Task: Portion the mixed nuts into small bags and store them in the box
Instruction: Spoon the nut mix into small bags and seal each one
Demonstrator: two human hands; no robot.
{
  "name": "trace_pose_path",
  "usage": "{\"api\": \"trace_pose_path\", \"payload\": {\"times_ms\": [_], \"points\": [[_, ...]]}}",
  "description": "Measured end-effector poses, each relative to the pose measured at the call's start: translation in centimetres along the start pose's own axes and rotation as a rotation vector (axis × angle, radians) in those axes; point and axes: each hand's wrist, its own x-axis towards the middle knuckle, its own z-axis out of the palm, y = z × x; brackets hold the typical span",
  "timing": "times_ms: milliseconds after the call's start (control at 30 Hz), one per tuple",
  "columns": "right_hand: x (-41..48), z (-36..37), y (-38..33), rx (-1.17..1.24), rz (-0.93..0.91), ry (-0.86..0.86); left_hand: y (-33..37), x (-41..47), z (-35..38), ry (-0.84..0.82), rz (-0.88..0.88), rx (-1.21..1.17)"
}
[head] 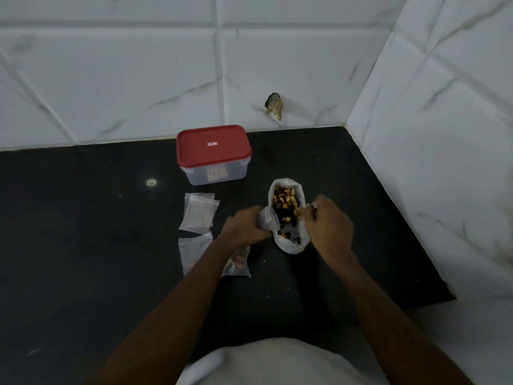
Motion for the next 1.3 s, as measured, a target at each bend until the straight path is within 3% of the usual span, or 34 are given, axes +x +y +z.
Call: {"api": "trace_pose_path", "payload": {"times_ms": [133,367,467,867,1300], "points": [[1.3,1.0,0.9,0.179,0.173,-0.027,-0.2,0.3,0.2,-0.001,0.008,-0.03],[2.0,2.1,1.8,0.757,0.526,-0.213,-0.6,0.6,0.2,-0.013,0.014,-0.086],[2.2,2.1,1.6,0.882,0.627,-0.292,-0.8,0.6,0.3,-0.009,0.01,-0.1],[1.9,1.3,2.8,0.982,0.739,-0.441,-1.2,0.5,0.2,-0.026,0.01,-0.128],[0.6,-2.0,2.5,1.048,0.696,-0.361,-1.4,0.0,0.2,0.064,0.049,-0.158]]}}
